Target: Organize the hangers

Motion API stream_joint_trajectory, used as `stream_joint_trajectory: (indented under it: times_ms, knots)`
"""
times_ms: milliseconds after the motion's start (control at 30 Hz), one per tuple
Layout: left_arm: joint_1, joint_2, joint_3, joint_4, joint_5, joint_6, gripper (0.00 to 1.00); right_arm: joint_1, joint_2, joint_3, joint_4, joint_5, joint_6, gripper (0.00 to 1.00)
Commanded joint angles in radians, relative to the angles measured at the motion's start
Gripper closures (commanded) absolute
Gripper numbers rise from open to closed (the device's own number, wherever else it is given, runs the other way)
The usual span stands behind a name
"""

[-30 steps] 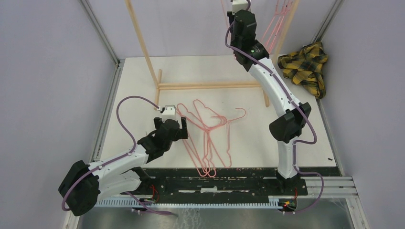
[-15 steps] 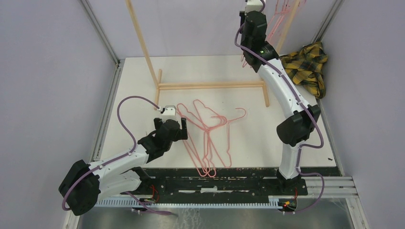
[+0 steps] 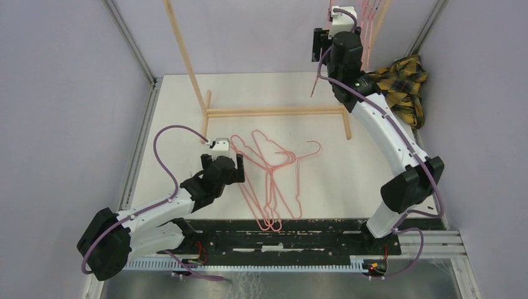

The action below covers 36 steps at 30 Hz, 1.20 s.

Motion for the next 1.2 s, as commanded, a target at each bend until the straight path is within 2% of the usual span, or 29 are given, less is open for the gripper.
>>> stream_joint_trajectory:
  times_ms: [0,267,433,533,633,733,867,1033,1167]
  knots:
    - [-0.001,0.019,0.031,0.043,-0.017,0.009,0.01,0.001,-0.204,-0.079,0.062,-0.089,0.022,0.18]
    - [-0.001,0.049,0.027,0.057,-0.019,0.009,0.01,0.009,-0.531,-0.351,0.13,-0.135,0.022,0.15]
    - [0.0,0.069,0.013,0.075,-0.026,-0.002,0.01,0.022,-0.613,-0.367,-0.017,-0.329,0.064,0.2]
    - [-0.001,0.092,0.007,0.091,-0.026,-0.004,0.01,0.104,-0.603,-0.383,-0.113,-0.424,0.073,0.26]
    - [-0.001,0.117,0.01,0.095,-0.026,-0.003,0.01,0.289,-0.574,-0.441,-0.17,-0.333,0.018,0.27]
    - [-0.001,0.125,0.009,0.091,-0.025,-0.011,0.01,0.38,-0.537,-0.531,-0.188,-0.34,0.075,0.28]
    - [-0.001,0.098,-0.003,0.088,-0.025,-0.024,0.01,0.398,-0.491,-0.694,-0.188,-0.342,0.166,0.28]
    - [-0.001,0.077,-0.017,0.089,-0.023,-0.024,0.01,0.382,-0.418,-0.844,-0.204,-0.195,0.285,0.27]
    - [-0.001,0.08,-0.019,0.096,-0.01,-0.023,0.01,0.322,-0.356,-0.939,-0.151,-0.277,0.369,0.27]
